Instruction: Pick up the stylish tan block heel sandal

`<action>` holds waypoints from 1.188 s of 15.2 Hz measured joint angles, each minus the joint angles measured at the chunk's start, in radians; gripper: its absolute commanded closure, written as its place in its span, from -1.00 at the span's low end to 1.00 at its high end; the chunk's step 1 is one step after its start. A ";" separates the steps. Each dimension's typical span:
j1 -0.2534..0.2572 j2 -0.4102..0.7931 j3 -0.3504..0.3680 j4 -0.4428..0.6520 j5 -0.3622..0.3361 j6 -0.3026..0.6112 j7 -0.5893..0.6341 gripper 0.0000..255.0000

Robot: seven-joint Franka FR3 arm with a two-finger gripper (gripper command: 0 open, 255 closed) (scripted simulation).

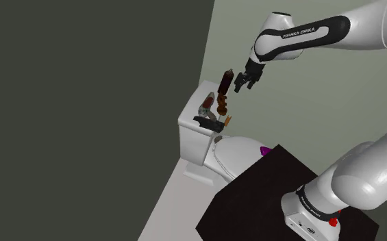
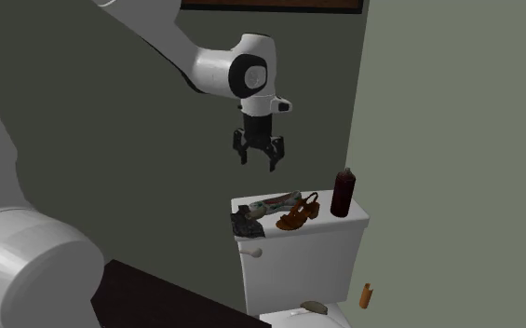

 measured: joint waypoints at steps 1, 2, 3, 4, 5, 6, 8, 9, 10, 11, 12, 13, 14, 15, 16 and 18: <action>-0.004 0.040 -0.007 0.026 0.009 0.012 -0.015 -1.00; -0.004 0.075 -0.008 0.050 0.018 0.021 -0.020 -1.00; -0.011 0.108 -0.014 0.078 0.027 0.024 -0.036 -1.00; -0.014 0.146 -0.016 0.100 0.038 0.039 -0.046 -1.00; -0.016 0.185 -0.017 0.126 0.049 0.051 -0.055 -1.00; -0.024 0.229 -0.020 0.162 0.061 0.055 -0.070 -1.00; -0.036 0.301 -0.021 0.220 0.081 0.065 -0.089 -1.00; -0.041 0.338 -0.020 0.251 0.091 0.071 -0.097 -1.00; -0.046 0.377 -0.018 0.285 0.100 0.073 -0.102 -1.00; -0.056 0.425 -0.016 0.332 0.112 0.073 -0.112 -1.00; -0.066 0.464 -0.015 0.365 0.121 0.076 -0.123 -1.00; -0.074 0.509 -0.012 0.417 0.128 0.066 -0.126 -1.00; -0.084 0.548 -0.010 0.457 0.136 0.064 -0.134 -1.00; -0.095 0.595 -0.008 0.513 0.144 0.054 -0.140 -1.00; -0.106 0.638 -0.005 0.560 0.151 0.049 -0.146 -1.00; -0.123 0.725 0.001 0.662 0.160 0.032 -0.149 -1.00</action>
